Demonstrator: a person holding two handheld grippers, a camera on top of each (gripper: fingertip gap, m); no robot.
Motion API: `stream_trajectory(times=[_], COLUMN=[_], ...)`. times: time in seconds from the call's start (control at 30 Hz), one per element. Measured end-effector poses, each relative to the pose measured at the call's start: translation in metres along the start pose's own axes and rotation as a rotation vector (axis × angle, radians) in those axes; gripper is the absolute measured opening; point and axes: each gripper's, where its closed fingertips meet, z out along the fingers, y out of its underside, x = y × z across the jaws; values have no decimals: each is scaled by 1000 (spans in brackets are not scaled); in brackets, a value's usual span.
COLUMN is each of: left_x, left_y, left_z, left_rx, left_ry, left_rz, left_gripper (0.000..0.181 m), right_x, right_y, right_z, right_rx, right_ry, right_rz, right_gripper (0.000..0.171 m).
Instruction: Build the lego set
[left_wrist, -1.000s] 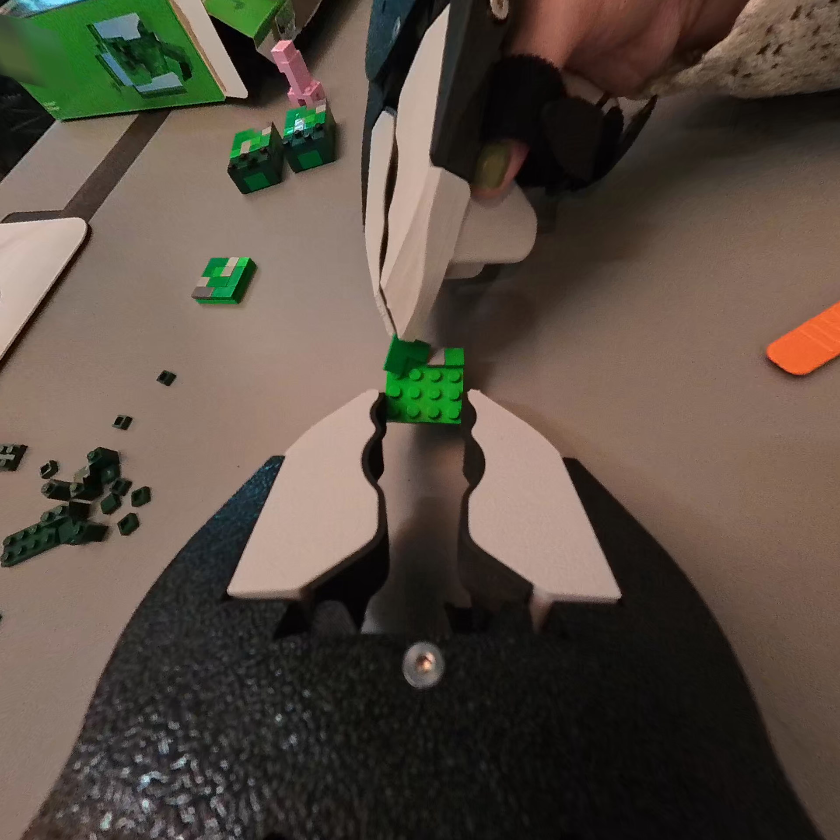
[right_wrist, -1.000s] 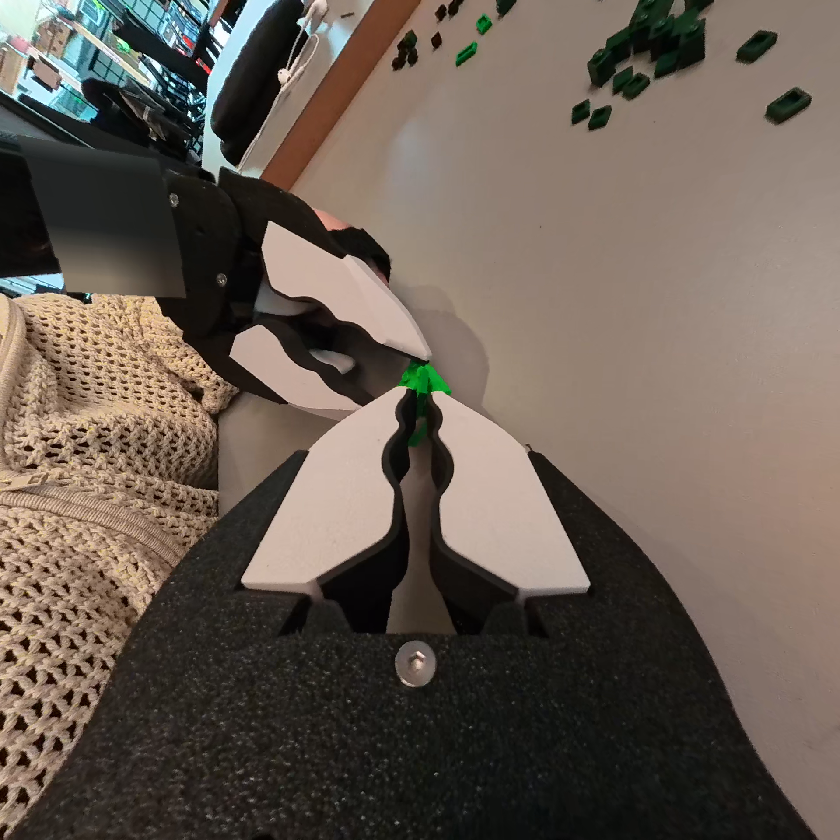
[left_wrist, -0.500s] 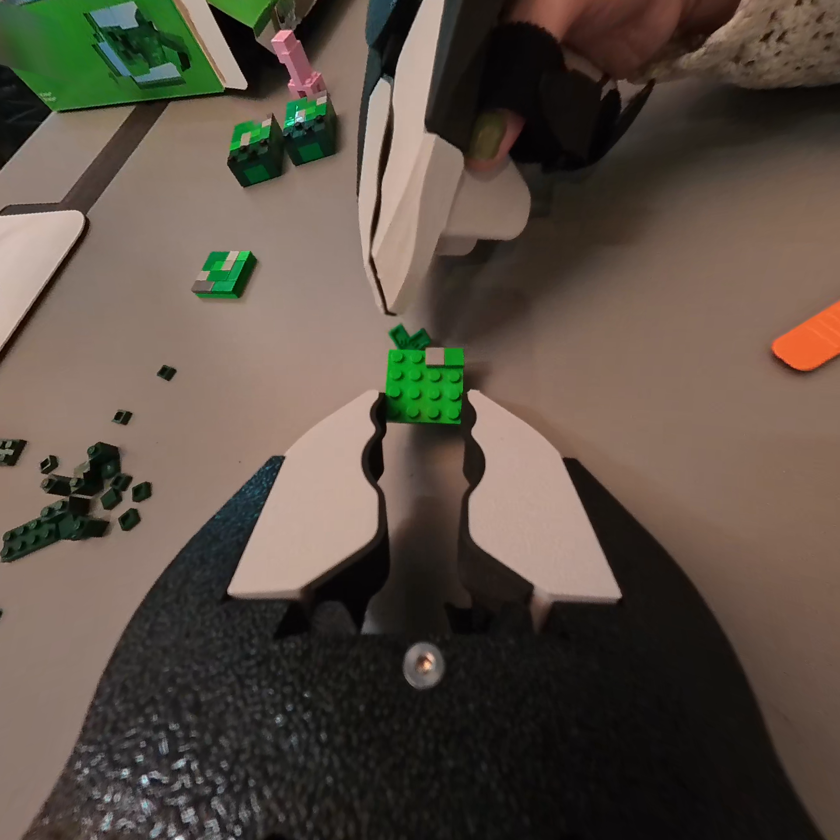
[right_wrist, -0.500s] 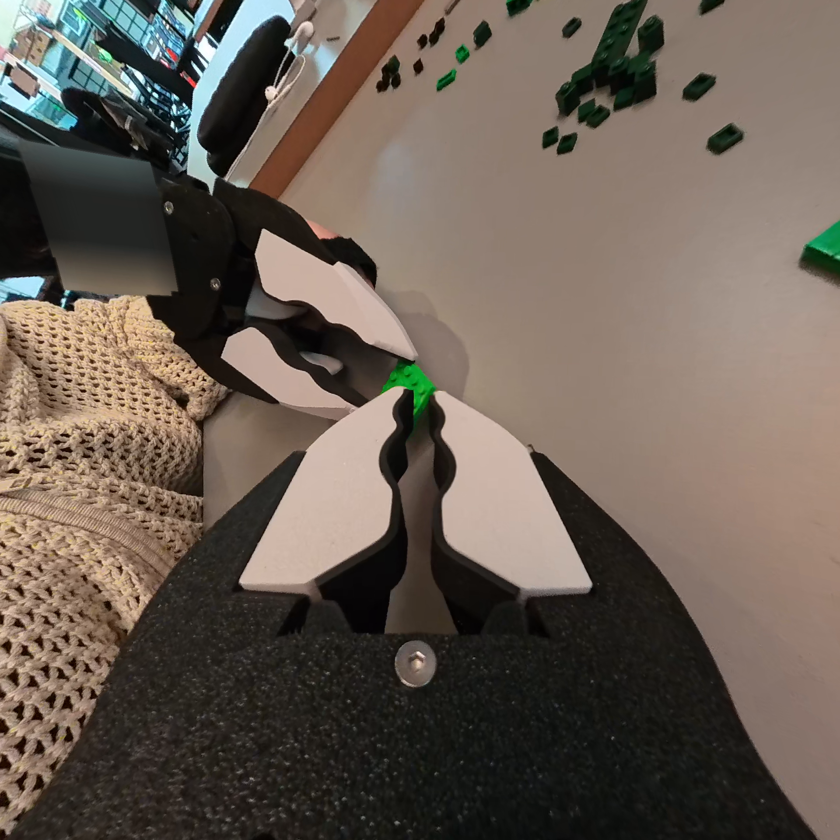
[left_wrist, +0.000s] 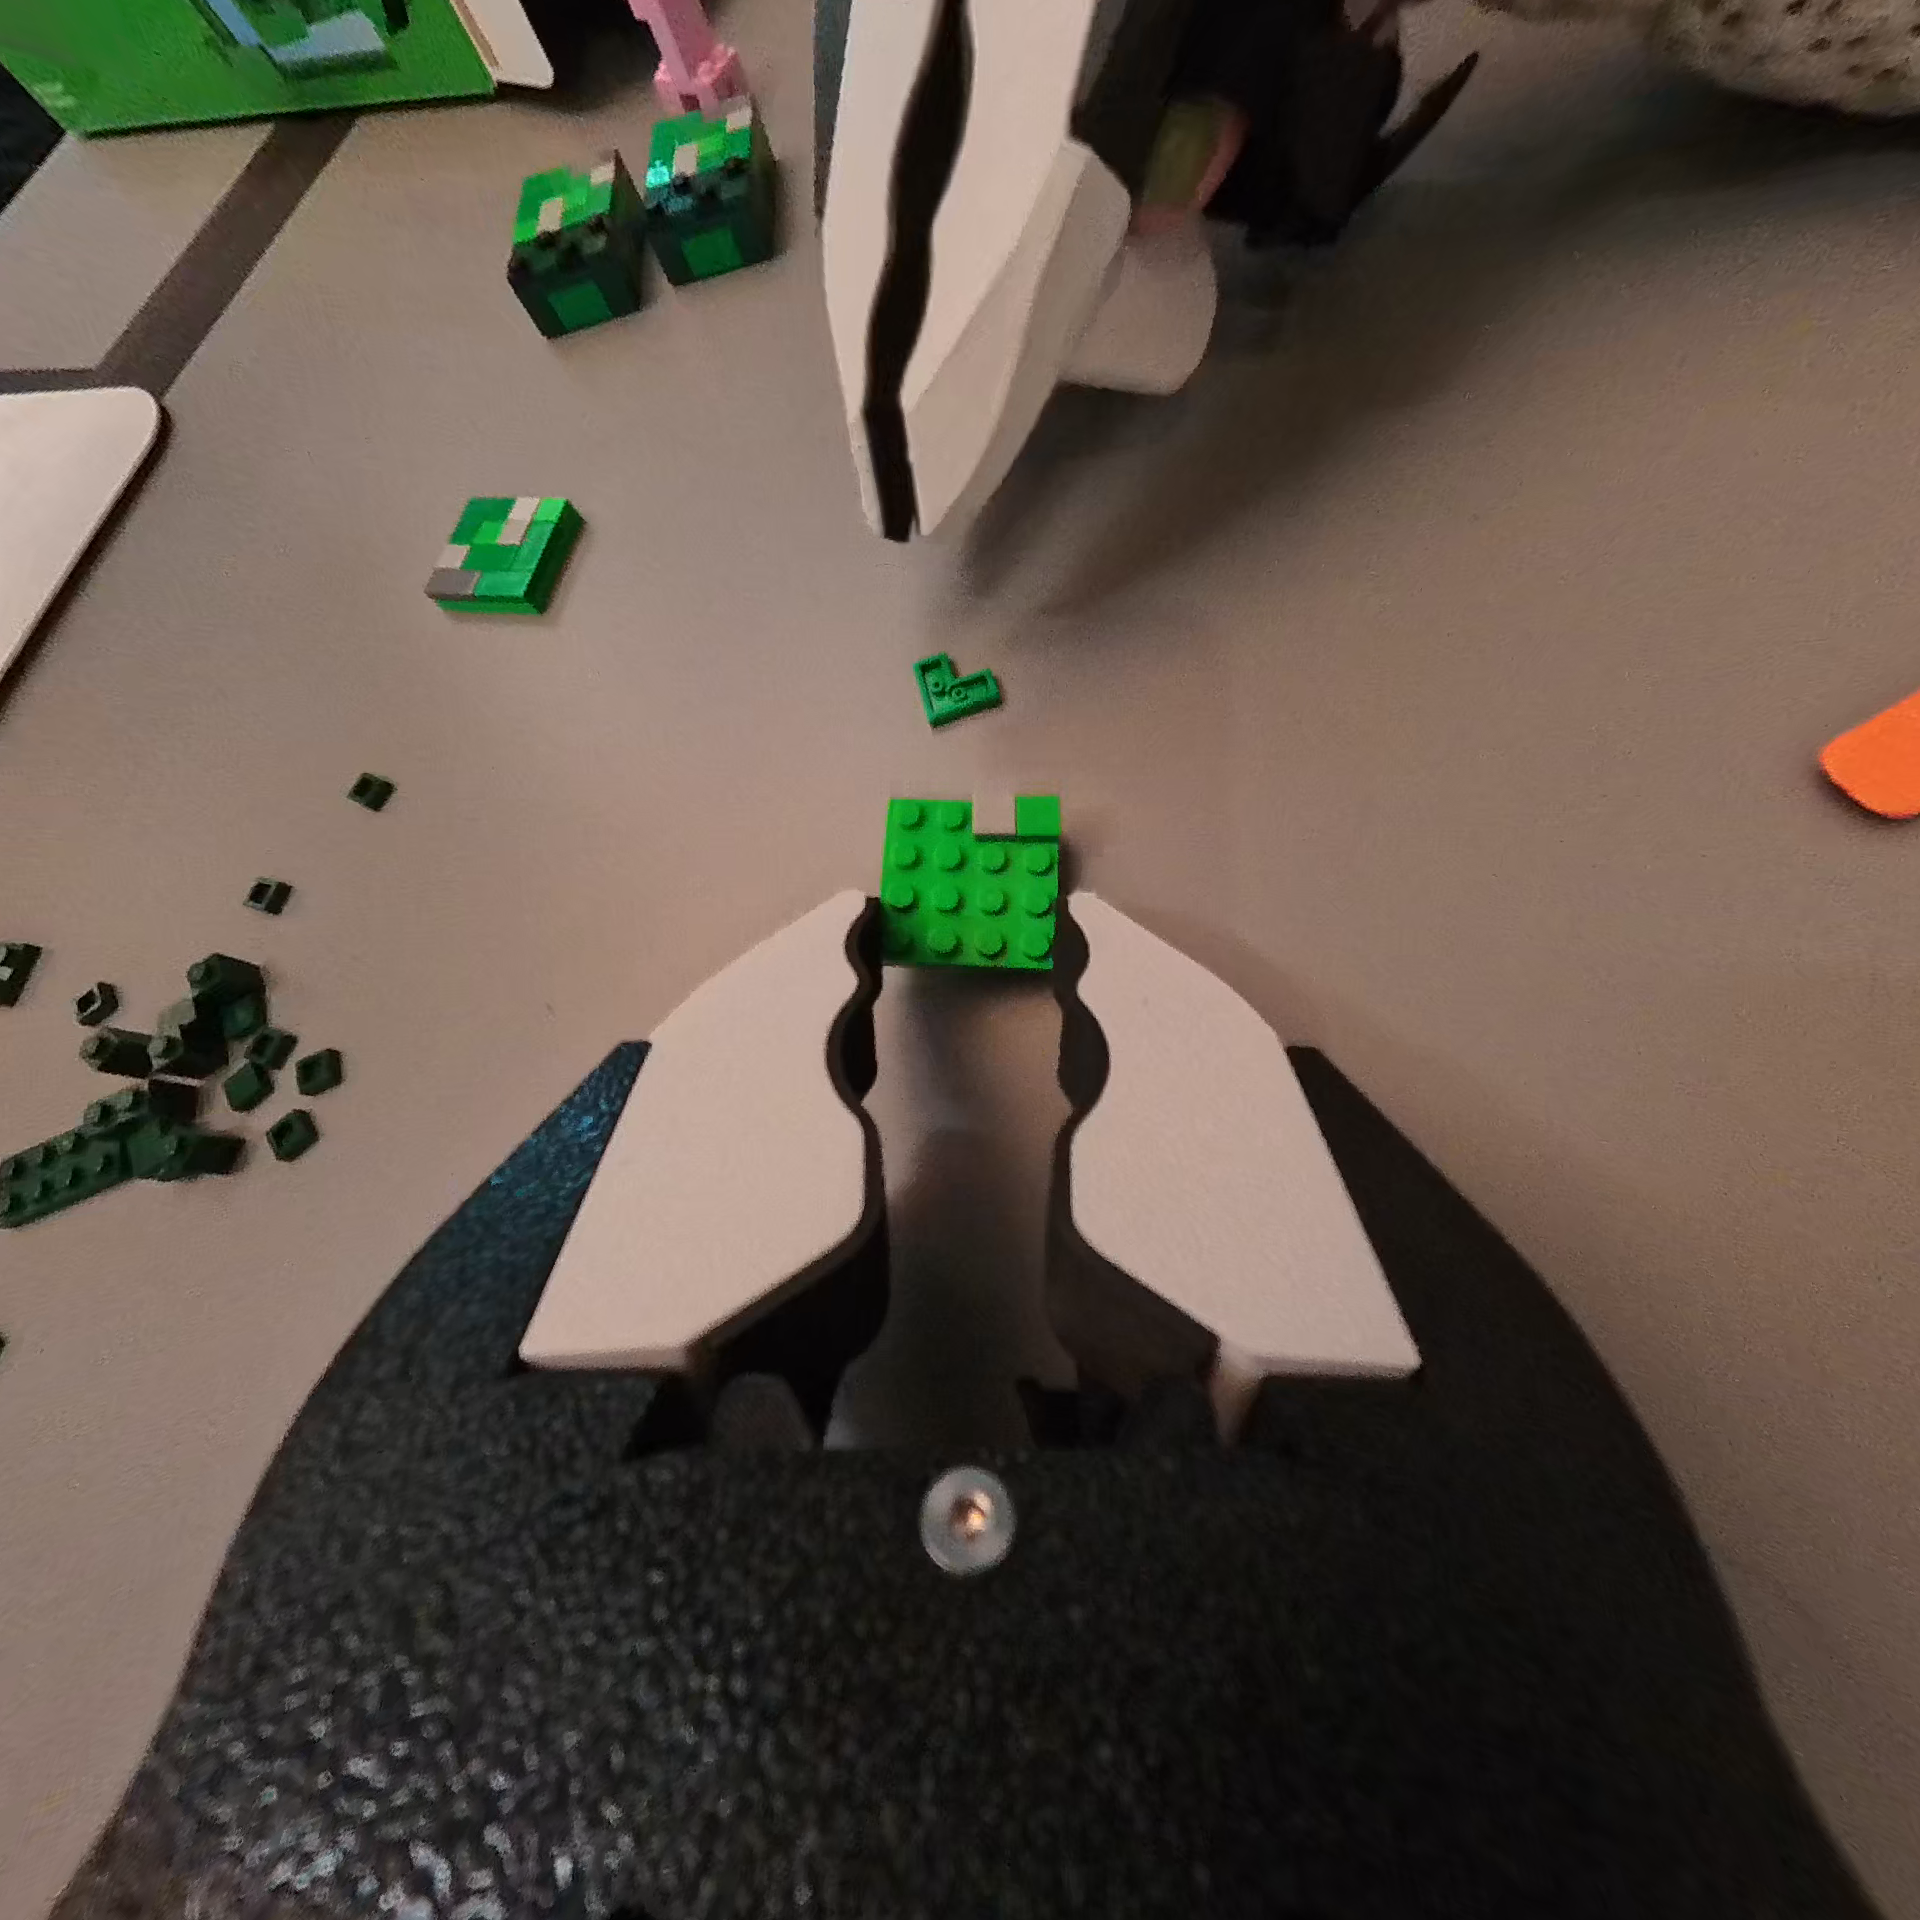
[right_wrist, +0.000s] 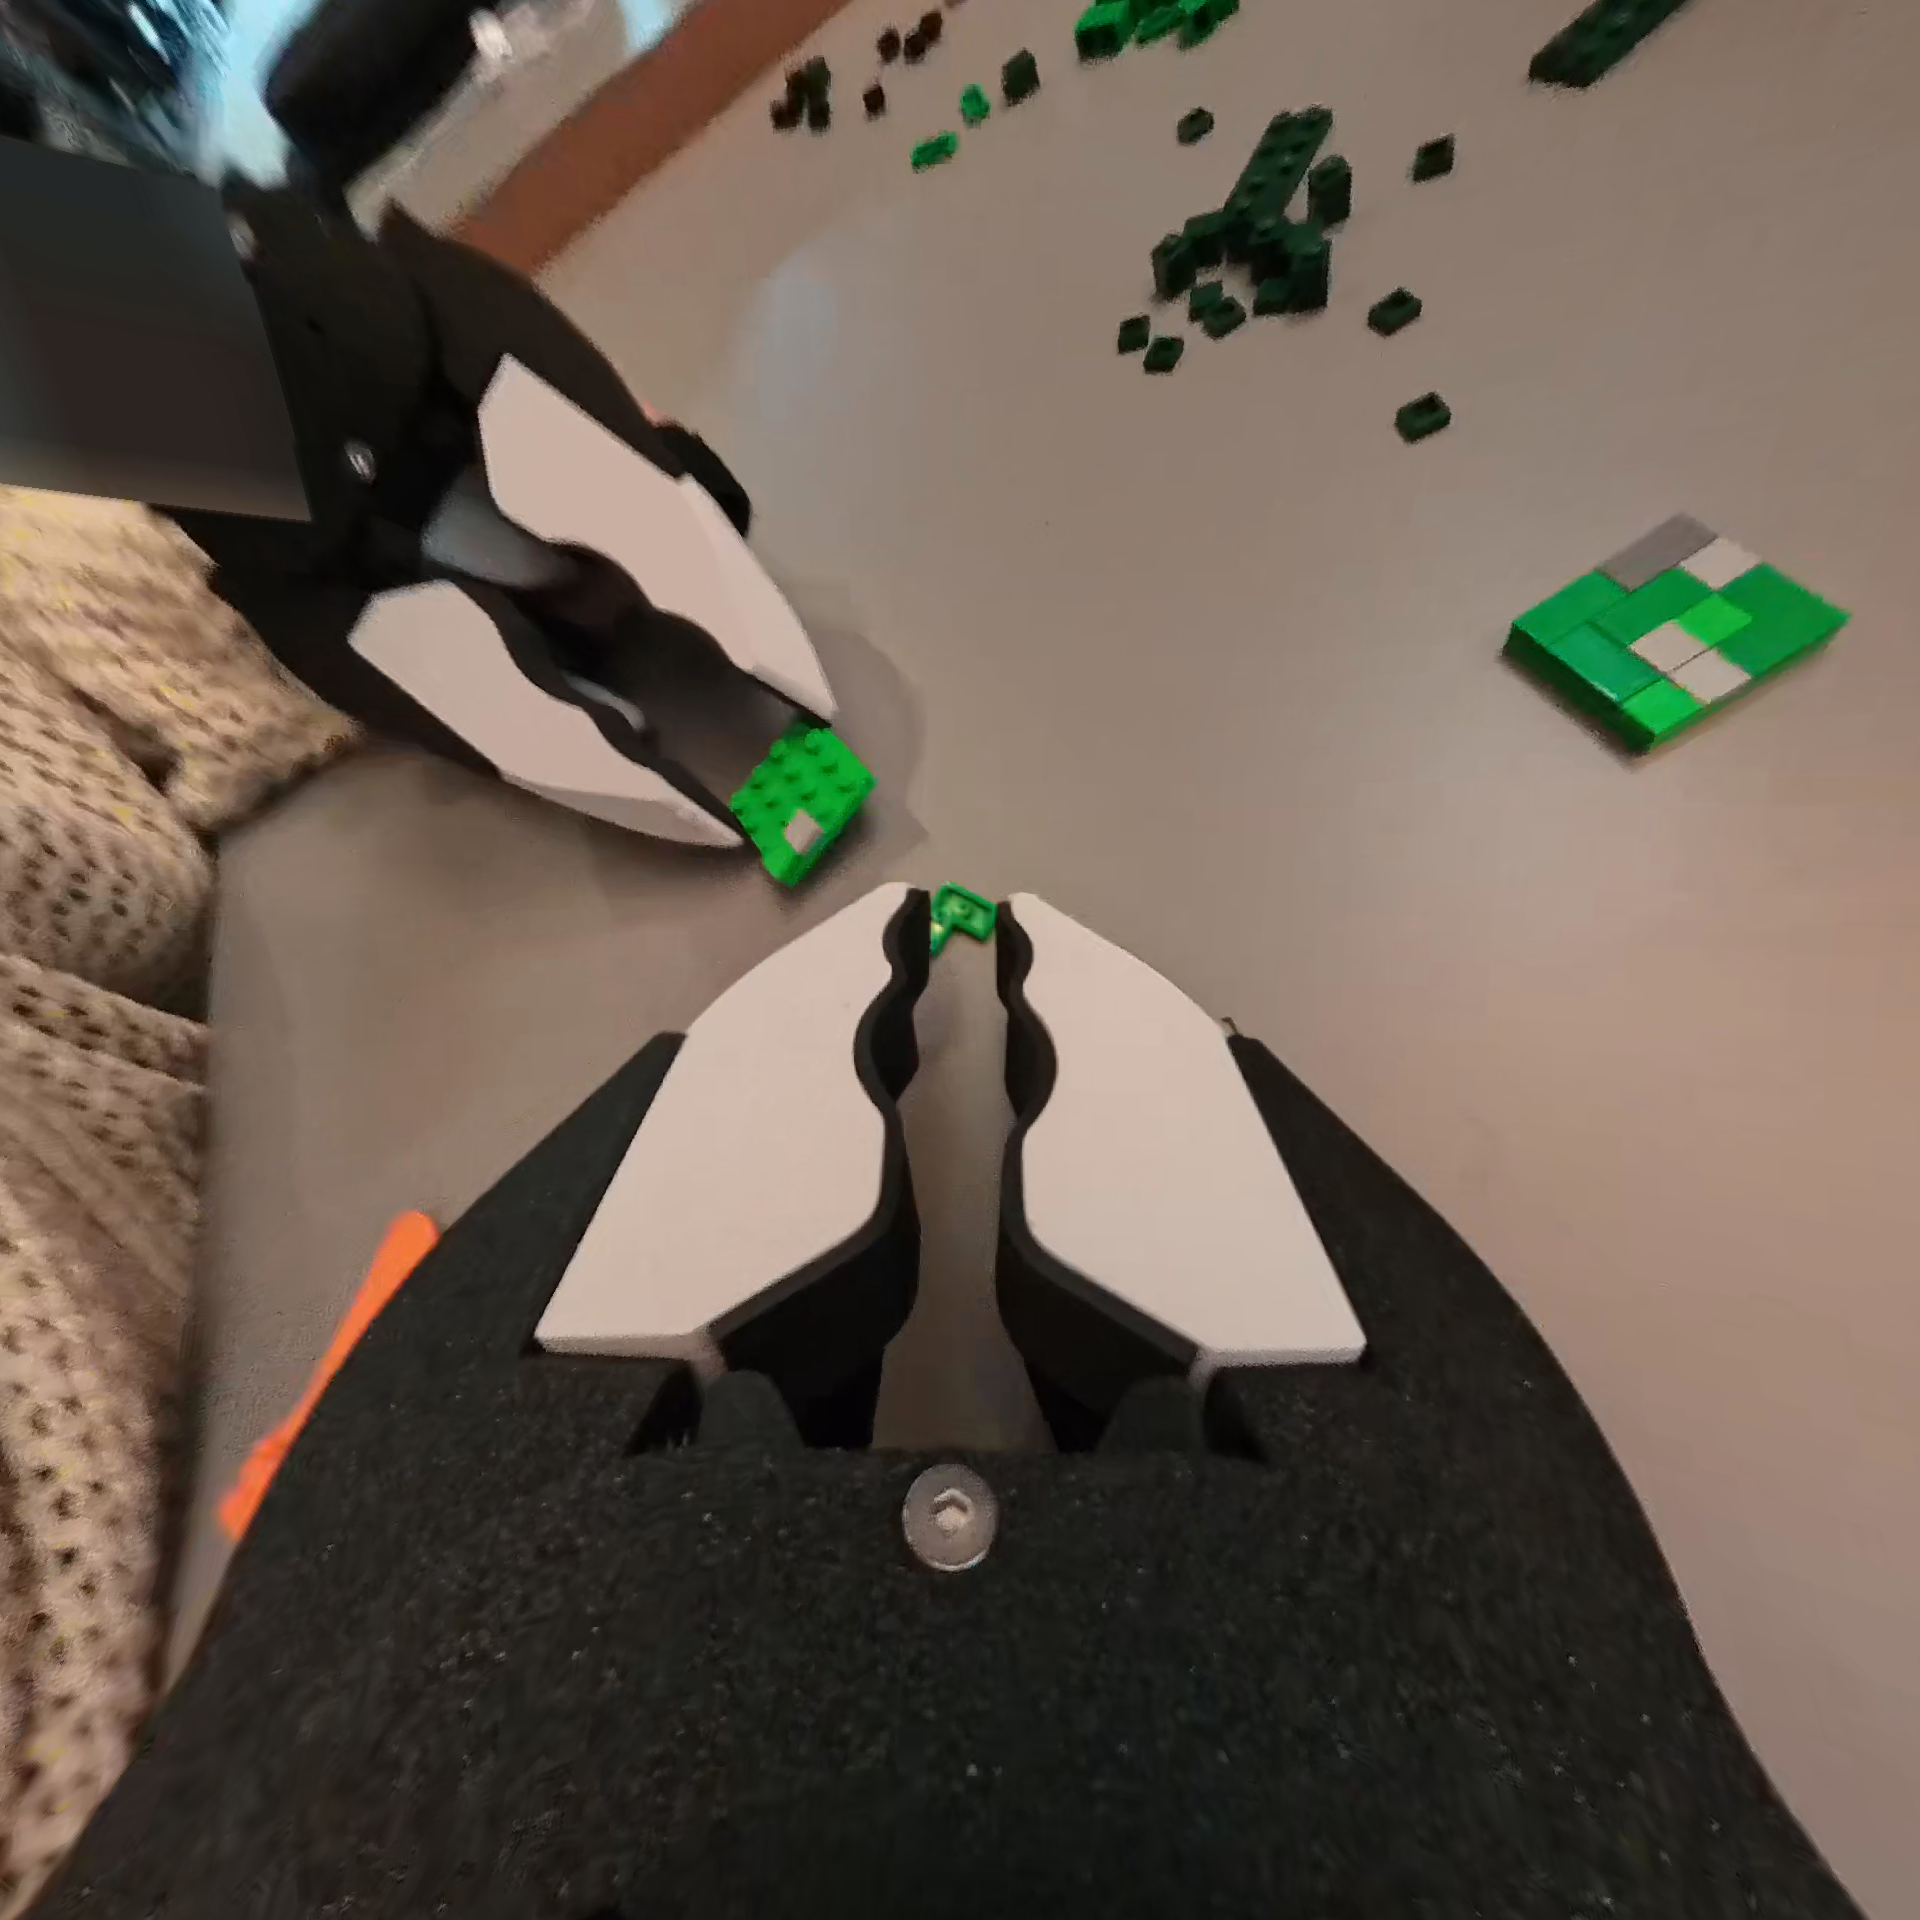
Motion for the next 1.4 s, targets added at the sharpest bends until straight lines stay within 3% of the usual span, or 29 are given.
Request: stream_trajectory(times=[0.27, 0.47, 0.8, 0.97, 1.1, 1.2, 1.27, 1.4], left_x=[-4, -15, -21, -30, -28, -29, -32, -34], left_y=[10, 3, 4, -2, -12, -12, -14, -11], left_z=[0, -5, -4, -10, -15, -16, -18, -17], left_rx=[-55, -11, -3, 58, 148, 155, 165, 146], left_ry=[29, -46, -79, -104, -18, -17, -40, -64], left_rz=[-137, -118, -105, -168, -281, -277, -256, -230], left_gripper=[32, 48, 48, 41, 39, 38, 34, 32], right_x=[-7, -6, -1, -2, -15, -21, -21, -17], right_y=[17, 20, 14, -3, -17, -16, -10, 1], right_z=[13, 22, 28, 23, 22, 24, 28, 31], right_rx=[-137, -196, -213, -127, -51, -29, -37, -50], right_ry=[32, 136, 287, 374, 411, 388, 316, 146], right_rz=[-203, -228, -308, -560, -792, -829, -733, -649], right_gripper=[10, 9, 7, 0, 0, 0, 1, 14])
